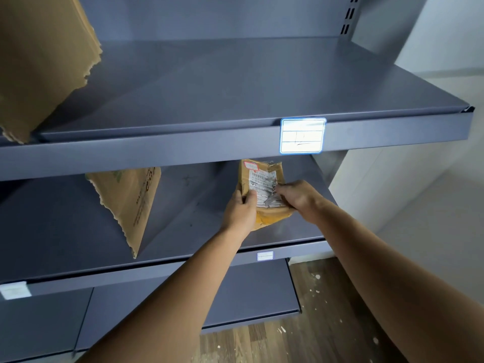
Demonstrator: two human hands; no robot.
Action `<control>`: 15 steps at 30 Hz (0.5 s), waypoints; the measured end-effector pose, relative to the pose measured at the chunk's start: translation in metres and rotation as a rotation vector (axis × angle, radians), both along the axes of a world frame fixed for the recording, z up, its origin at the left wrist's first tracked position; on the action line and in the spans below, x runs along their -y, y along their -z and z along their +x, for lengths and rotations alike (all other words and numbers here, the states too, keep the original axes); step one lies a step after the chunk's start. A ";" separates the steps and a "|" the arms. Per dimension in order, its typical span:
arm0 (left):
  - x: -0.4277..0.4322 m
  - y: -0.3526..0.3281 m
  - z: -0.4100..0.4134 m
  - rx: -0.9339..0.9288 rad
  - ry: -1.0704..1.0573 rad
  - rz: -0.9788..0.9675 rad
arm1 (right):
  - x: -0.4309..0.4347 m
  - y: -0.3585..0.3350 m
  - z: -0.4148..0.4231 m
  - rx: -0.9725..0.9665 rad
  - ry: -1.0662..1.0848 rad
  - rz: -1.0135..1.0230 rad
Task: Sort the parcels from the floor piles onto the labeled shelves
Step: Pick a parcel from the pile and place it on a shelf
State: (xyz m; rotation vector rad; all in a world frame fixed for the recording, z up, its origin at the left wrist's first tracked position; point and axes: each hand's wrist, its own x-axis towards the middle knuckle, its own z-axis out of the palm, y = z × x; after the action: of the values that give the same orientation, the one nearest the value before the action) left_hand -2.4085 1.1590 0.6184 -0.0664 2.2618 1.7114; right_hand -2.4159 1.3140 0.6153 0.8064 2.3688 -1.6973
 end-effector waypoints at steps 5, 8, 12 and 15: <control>0.005 0.002 0.002 0.062 0.042 0.161 | 0.012 0.000 -0.009 -0.034 -0.021 -0.260; 0.005 0.000 0.002 0.127 0.027 0.240 | 0.015 0.002 -0.010 0.022 -0.070 -0.293; 0.010 -0.003 0.000 0.071 0.065 0.123 | 0.007 0.005 -0.002 -0.089 -0.101 -0.491; 0.011 -0.007 0.001 0.005 -0.015 0.051 | 0.003 0.007 0.021 -0.241 -0.254 -0.467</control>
State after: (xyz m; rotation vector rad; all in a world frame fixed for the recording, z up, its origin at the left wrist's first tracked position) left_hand -2.4072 1.1484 0.6253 -0.0762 2.2179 1.7741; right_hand -2.3947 1.3107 0.6084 0.2290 1.9578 -2.1965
